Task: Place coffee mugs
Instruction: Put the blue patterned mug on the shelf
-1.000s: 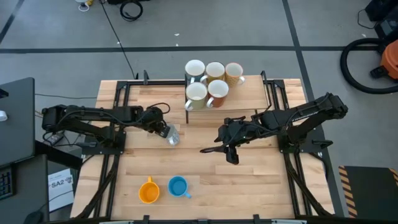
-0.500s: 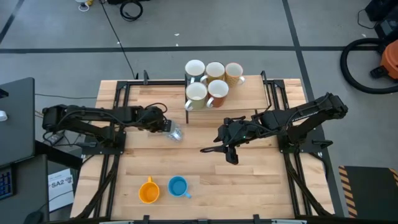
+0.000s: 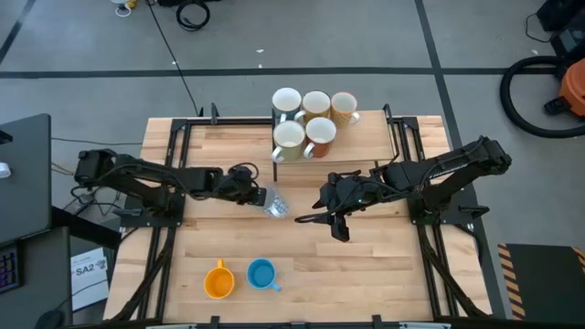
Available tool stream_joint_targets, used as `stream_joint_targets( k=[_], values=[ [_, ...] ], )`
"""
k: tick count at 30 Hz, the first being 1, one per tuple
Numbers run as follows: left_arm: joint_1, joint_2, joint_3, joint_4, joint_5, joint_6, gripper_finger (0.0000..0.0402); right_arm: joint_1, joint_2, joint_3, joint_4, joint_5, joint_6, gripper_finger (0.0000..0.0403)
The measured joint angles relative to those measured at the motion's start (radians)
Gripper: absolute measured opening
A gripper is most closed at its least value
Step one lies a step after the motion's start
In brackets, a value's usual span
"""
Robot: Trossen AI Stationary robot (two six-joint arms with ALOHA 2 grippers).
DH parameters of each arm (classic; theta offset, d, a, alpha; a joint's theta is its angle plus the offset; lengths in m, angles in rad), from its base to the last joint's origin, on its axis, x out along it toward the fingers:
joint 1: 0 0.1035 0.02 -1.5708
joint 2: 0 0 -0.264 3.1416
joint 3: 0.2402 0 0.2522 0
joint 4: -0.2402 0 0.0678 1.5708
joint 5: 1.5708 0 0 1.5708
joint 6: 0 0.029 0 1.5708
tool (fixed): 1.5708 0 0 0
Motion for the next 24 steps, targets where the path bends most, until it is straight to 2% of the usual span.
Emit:
stream_joint_targets(
  k=[15, 24],
  values=[
    [-0.023, 0.224, 0.226, -0.025, 0.000, 0.140, 0.0038, 0.000, 0.000, 0.000, 0.008, -0.003, 0.000, 0.0201],
    [-0.022, 0.269, 0.253, -0.050, 0.000, 0.143, 0.0040, 0.000, 0.000, 0.000, 0.006, -0.003, 0.002, 0.0201]
  ],
)
